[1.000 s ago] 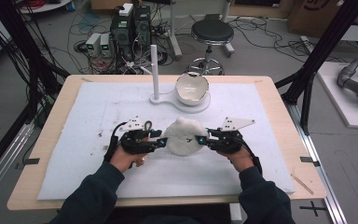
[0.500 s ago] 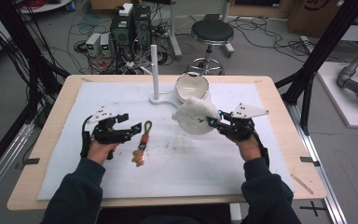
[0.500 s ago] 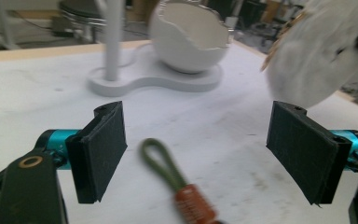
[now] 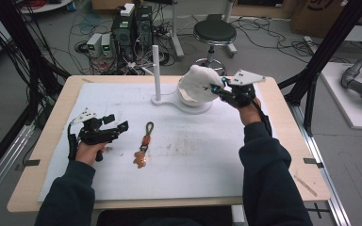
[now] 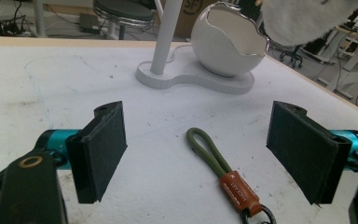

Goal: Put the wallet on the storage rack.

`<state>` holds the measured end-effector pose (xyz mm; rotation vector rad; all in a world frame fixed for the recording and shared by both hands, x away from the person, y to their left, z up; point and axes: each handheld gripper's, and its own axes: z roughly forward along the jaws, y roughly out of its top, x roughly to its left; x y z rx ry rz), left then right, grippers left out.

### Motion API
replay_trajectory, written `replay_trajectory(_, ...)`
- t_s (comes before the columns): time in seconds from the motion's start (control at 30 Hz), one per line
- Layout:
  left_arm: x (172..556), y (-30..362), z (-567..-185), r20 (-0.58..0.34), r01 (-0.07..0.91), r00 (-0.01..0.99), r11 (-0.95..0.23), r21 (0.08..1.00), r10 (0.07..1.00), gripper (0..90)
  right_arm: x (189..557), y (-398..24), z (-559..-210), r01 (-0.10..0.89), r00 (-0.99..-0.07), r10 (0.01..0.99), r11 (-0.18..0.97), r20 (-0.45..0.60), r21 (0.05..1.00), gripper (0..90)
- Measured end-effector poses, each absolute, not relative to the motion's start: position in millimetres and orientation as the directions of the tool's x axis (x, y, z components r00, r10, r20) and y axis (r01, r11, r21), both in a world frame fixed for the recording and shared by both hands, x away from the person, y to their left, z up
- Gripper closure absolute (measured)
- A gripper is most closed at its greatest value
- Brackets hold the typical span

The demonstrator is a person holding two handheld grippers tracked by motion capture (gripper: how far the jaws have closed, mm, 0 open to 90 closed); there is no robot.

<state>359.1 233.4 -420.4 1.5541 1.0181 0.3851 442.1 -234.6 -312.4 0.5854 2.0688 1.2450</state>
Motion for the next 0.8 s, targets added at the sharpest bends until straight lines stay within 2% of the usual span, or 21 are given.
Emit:
replay_trajectory(0.07,358.7,233.4,-420.8,-0.292,0.390,0.563,0.064,0.919,0.773,19.6,446.9,-232.1,-310.1,0.041,-0.685,0.659,0.460,-0.310,0.887,73.7)
replay_trajectory(0.13,358.0,233.3,-421.3,-0.290,0.388,0.567,0.060,0.920,0.771,19.6,462.1,-223.8,-304.5,0.019,-0.668,0.636,0.533,-0.386,0.846,73.7)
replay_trajectory(0.2,357.5,233.2,-421.4,-0.287,0.386,0.570,0.058,0.921,0.770,19.7,465.5,-222.3,-303.9,0.021,-0.668,0.631,0.545,-0.394,0.838,73.7)
replay_trajectory(0.23,357.3,233.0,-421.6,-0.290,0.388,0.571,0.059,0.920,0.768,19.7,473.6,-218.3,-303.1,0.006,-0.661,0.604,0.597,-0.445,0.802,73.6)
replay_trajectory(0.67,357.3,233.6,-423.6,-0.302,0.399,0.565,0.066,0.915,0.768,19.7,501.4,-202.2,-329.0,-0.014,-0.639,0.529,0.718,-0.558,0.696,73.4)
replay_trajectory(0.8,356.9,233.7,-424.0,-0.310,0.402,0.562,0.074,0.912,0.767,19.7,500.0,-204.1,-325.3,-0.017,-0.630,0.549,0.698,-0.550,0.716,73.4)
